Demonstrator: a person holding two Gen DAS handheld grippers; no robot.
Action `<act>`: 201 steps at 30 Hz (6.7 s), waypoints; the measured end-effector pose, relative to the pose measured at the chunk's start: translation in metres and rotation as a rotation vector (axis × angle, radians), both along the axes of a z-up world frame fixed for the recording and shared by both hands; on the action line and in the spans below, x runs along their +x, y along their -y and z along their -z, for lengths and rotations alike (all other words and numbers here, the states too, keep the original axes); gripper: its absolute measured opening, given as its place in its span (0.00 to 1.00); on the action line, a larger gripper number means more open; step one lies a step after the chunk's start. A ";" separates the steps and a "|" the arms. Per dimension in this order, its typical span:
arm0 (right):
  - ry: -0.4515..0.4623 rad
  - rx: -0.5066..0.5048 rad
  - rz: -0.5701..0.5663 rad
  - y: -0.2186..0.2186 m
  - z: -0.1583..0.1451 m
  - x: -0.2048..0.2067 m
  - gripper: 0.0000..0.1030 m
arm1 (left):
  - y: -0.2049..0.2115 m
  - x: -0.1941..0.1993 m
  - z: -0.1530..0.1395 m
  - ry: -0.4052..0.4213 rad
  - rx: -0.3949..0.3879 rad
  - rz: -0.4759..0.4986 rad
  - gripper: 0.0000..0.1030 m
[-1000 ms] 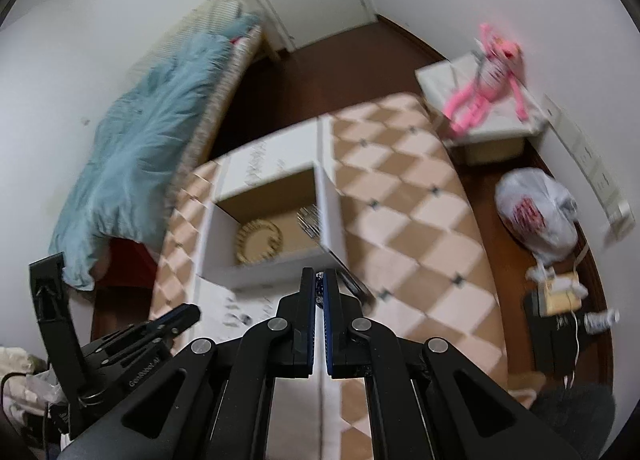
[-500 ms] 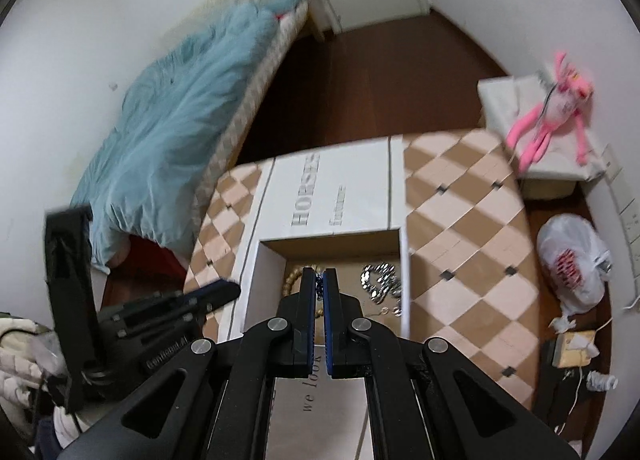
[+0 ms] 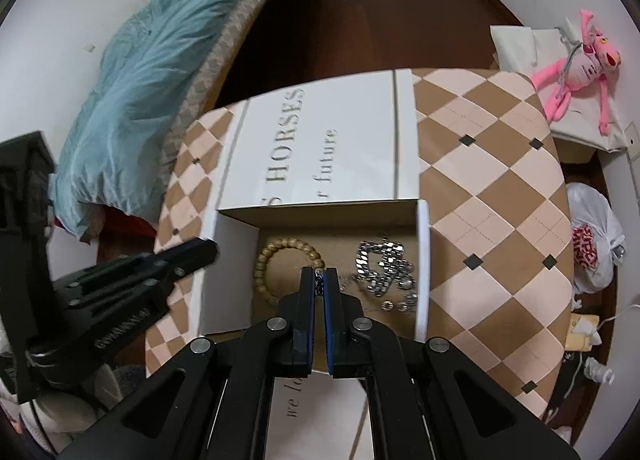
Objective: Organize jewelry
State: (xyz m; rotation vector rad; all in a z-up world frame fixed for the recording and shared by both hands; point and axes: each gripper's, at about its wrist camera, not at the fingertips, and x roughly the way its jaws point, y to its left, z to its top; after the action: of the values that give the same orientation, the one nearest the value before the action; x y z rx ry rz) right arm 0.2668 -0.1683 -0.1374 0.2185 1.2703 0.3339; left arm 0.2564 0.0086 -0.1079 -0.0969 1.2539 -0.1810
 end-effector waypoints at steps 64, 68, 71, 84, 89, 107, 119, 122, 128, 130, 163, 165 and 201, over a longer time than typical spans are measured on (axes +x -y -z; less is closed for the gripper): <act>0.273 -0.338 0.243 0.044 -0.056 -0.157 0.98 | -0.012 -0.160 -0.059 0.291 0.169 -0.175 0.96; 0.202 -0.313 0.260 0.053 -0.009 -0.146 0.98 | -0.015 -0.156 -0.015 0.202 0.201 -0.182 0.96; 0.179 -0.313 0.264 0.055 0.023 -0.138 0.96 | -0.015 -0.150 0.017 0.137 0.212 -0.179 0.96; 0.097 -0.308 0.246 0.056 0.087 -0.117 0.56 | 0.010 -0.132 0.086 0.021 0.163 -0.093 0.65; 0.106 -0.291 0.232 0.056 0.088 -0.115 0.32 | 0.018 -0.134 0.090 0.028 0.158 -0.065 0.42; 0.163 -0.243 0.232 0.057 0.061 -0.135 0.17 | 0.023 -0.143 0.079 0.064 0.099 -0.027 0.08; 0.242 -0.162 0.224 0.054 0.014 -0.159 0.17 | 0.020 -0.158 0.020 0.186 0.069 -0.004 0.08; 0.265 -0.135 0.220 0.052 -0.005 -0.158 0.17 | 0.016 -0.153 0.001 0.205 0.037 -0.004 0.08; 0.262 -0.115 0.208 0.042 -0.024 -0.132 0.16 | 0.008 -0.121 -0.021 0.183 -0.029 -0.006 0.08; 0.243 -0.112 0.195 0.037 -0.023 -0.117 0.16 | 0.006 -0.106 -0.022 0.163 -0.039 0.000 0.08; 0.107 -0.313 0.133 0.019 -0.018 -0.052 1.00 | -0.022 -0.048 -0.024 0.152 0.166 -0.118 0.96; 0.114 -0.325 0.136 0.020 -0.019 -0.056 1.00 | -0.022 -0.053 -0.024 0.154 0.170 -0.121 0.96; 0.463 -0.293 0.219 0.033 -0.221 -0.239 1.00 | -0.011 -0.211 -0.187 0.391 0.134 -0.153 0.96</act>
State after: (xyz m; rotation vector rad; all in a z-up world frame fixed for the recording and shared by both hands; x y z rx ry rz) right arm 0.0281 -0.2017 0.0840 0.0239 0.8139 0.0025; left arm 0.0451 0.0199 0.0792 -0.0386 0.8619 0.0176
